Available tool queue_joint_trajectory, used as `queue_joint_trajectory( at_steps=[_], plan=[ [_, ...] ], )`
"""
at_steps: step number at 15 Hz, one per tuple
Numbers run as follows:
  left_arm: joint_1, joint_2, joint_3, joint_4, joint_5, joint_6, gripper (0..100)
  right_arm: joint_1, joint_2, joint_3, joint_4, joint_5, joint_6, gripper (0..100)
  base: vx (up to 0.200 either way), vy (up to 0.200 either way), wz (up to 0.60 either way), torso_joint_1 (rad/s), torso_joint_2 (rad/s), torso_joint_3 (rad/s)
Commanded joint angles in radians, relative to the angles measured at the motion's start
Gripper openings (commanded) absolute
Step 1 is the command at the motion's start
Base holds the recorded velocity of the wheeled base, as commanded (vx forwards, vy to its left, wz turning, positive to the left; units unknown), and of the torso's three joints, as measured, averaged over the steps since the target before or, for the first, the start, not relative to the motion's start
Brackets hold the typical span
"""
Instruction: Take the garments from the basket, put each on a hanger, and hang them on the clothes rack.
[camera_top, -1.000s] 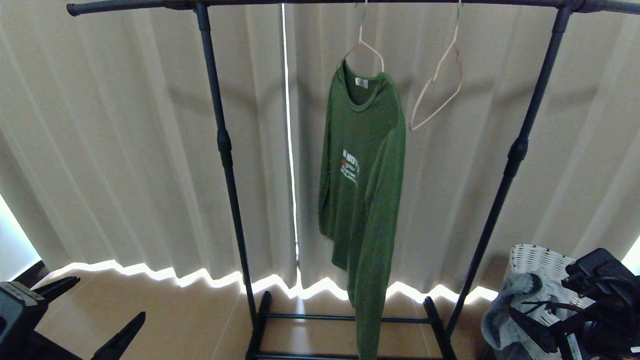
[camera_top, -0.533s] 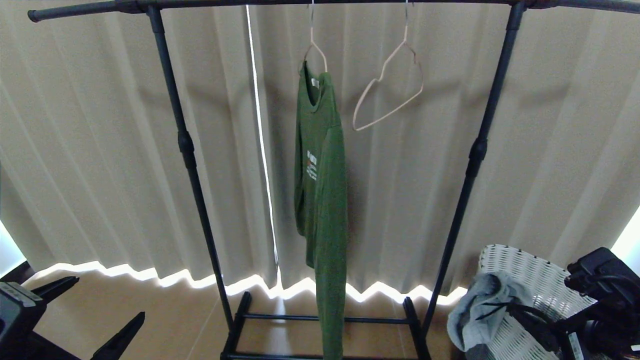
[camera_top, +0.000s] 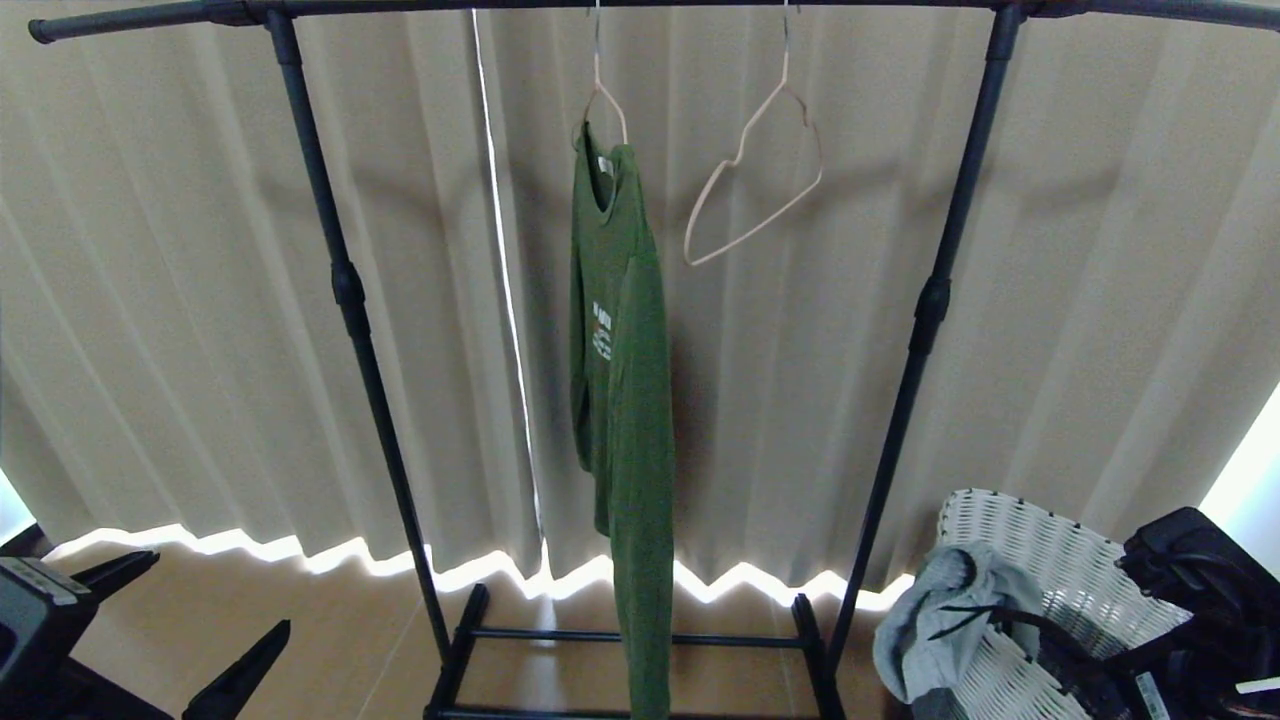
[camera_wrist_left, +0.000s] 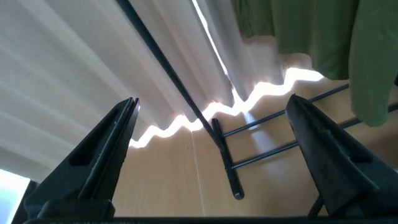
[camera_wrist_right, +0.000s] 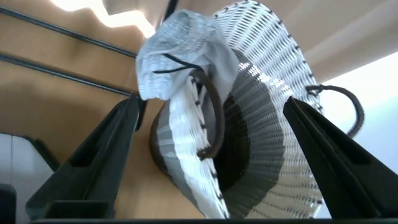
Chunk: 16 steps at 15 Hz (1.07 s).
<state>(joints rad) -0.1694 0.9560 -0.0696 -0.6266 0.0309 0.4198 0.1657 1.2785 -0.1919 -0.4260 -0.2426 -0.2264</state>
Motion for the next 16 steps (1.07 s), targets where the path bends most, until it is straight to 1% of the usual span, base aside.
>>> queue_joint_trajectory(
  at_steps=[1, 2, 3, 8, 10, 12, 14, 16],
  plan=[
    [0.001, 0.003, 0.002, -0.001, 0.0, -0.001, 100, 0.0, 0.059, -0.001, -0.005, -0.007, 0.001, 100, 0.0, 0.0, 0.0, 0.0, 0.0, 0.0],
    [0.001, 0.0, 0.002, -0.001, 0.0, -0.001, 100, 0.0, 0.081, -0.003, -0.011, -0.011, 0.002, 100, 0.0, 0.0, 0.0, 0.0, 0.0, 0.0],
    [0.001, 0.001, 0.004, -0.001, 0.0, -0.003, 100, 0.001, 0.102, -0.004, -0.013, -0.011, 0.002, 100, 0.2, 0.0, 0.0, 0.007, 0.0, -0.002],
    [0.001, 0.001, 0.004, -0.001, 0.0, -0.003, 100, 0.001, 0.108, -0.004, -0.01, -0.011, 0.001, 100, 0.2, 0.0, 0.0, 0.005, 0.0, 0.003],
    [0.001, 0.0, 0.005, -0.001, 0.0, -0.001, 100, 0.003, 0.11, -0.006, -0.007, -0.012, -0.008, 100, 0.0, 0.0, 0.0, 0.0, 0.0, 0.0],
    [0.001, 0.0, 0.005, -0.001, 0.0, -0.001, 100, 0.001, 0.111, -0.008, -0.007, -0.012, -0.034, 100, 0.0, 0.0, 0.0, 0.0, 0.0, 0.0],
    [0.002, 0.0, 0.005, -0.001, 0.0, -0.001, 100, 0.001, 0.133, -0.009, -0.014, -0.012, -0.033, 100, 0.0, 0.0, 0.0, 0.0, 0.0, 0.0],
    [0.002, 0.0, 0.005, -0.001, 0.0, -0.001, 100, 0.0, 0.163, -0.038, -0.014, -0.014, -0.033, 100, 0.0, 0.0, 0.0, 0.0, 0.0, 0.0]
  ],
)
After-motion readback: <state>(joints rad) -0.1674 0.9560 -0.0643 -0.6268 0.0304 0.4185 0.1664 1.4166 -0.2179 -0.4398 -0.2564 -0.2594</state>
